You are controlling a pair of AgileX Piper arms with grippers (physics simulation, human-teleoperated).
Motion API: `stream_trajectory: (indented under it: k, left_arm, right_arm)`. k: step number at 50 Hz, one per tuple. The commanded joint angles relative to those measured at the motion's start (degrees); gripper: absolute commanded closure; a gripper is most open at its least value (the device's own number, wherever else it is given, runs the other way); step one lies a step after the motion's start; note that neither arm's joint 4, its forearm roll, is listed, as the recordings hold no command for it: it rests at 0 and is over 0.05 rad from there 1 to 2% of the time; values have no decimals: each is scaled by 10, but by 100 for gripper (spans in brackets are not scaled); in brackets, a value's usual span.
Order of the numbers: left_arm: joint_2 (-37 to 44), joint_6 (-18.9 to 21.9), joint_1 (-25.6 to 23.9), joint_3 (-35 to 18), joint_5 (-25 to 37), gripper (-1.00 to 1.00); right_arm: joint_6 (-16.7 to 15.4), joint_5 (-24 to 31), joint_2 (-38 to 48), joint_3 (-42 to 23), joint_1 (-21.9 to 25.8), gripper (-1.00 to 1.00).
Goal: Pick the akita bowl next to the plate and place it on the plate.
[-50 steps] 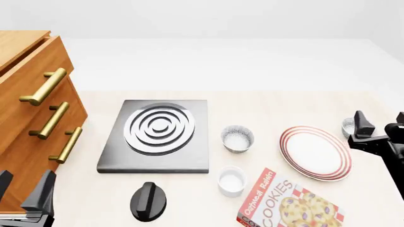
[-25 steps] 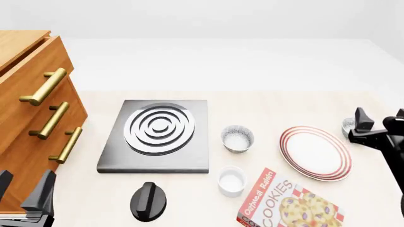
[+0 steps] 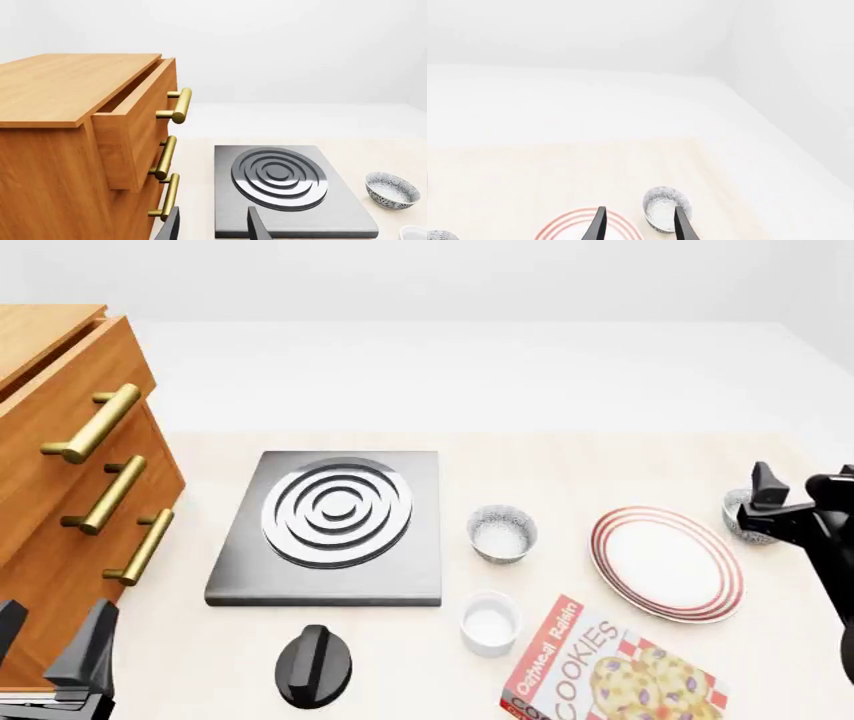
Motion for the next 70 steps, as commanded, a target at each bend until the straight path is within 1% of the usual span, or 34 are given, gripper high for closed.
stream_trajectory:
  k: [1,23,46,70]
  left_arm:
    - [0,0,0,0,0,-100]
    - [0,0,0,0,0,-100]
    - [0,0,0,0,0,-100]
    - [0,0,0,0,0,-100]
  right_arm:
    - [-3,-14,33,-11,-9,-100]
    - [-8,-31,86,-35,-25,-100]
    - [-11,-30,122,-64,-41,-100]
    - [-6,-21,154,-96,-59,-100]
